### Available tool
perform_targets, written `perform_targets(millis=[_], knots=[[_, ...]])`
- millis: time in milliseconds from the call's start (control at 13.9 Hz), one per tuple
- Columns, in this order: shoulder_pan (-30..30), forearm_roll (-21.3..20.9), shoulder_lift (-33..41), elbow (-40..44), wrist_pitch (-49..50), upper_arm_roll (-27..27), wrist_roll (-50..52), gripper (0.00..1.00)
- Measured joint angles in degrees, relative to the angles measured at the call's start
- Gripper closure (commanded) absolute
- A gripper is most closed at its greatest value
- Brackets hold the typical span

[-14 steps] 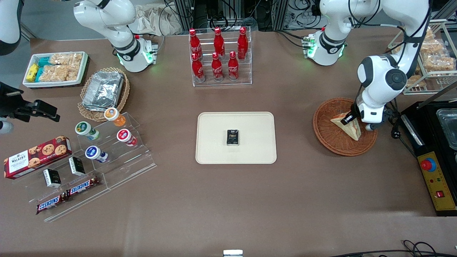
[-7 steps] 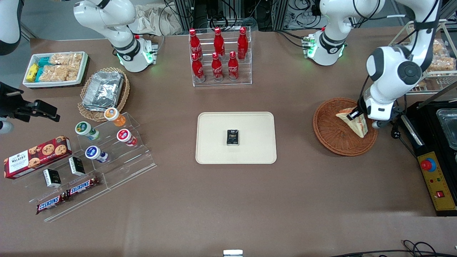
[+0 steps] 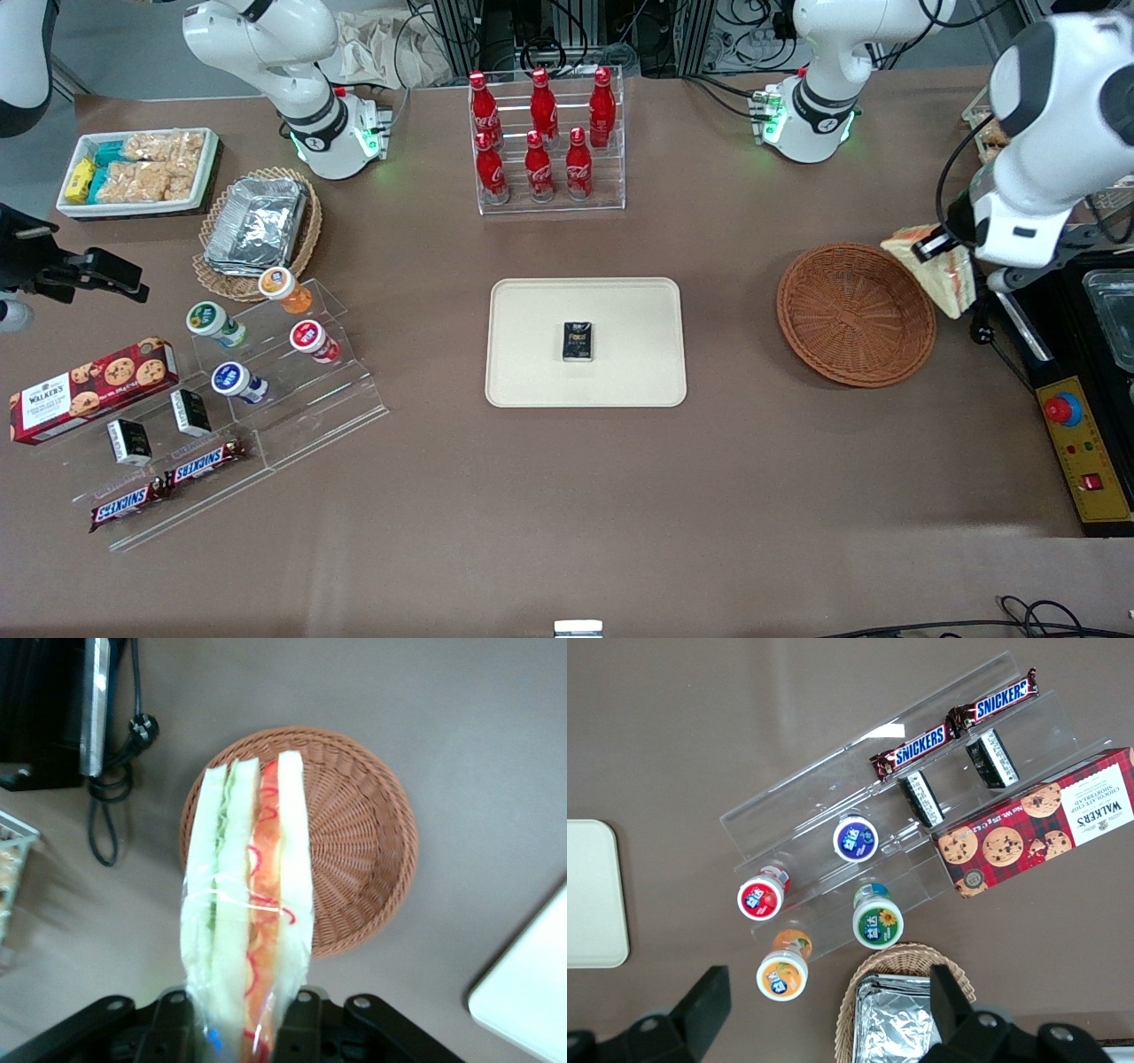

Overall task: Place sandwich from basket to tray
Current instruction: 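Close the left gripper on the sandwich and lift it from the basket, then carry the sandwich with the left gripper over to the white tray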

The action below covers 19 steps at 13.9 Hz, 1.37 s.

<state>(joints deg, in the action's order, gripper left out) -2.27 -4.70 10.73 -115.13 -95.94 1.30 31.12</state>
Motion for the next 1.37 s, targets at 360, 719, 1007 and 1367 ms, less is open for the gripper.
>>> perform_targets(millis=[360, 719, 1007, 1367], knots=[[-0.18, 1.15, -0.55, 14.96, 11.01, 6.98, -5.02, 1.0], [-0.42, 7.0, -3.48, 19.3, 12.3, 18.41, -4.99, 1.0], [-0.45, 7.35, -9.26, 18.33, 6.48, 26.24, -2.44, 1.0], [-1.41, 6.74, -15.81, 8.88, -12.02, 29.35, 1.14, 1.0]])
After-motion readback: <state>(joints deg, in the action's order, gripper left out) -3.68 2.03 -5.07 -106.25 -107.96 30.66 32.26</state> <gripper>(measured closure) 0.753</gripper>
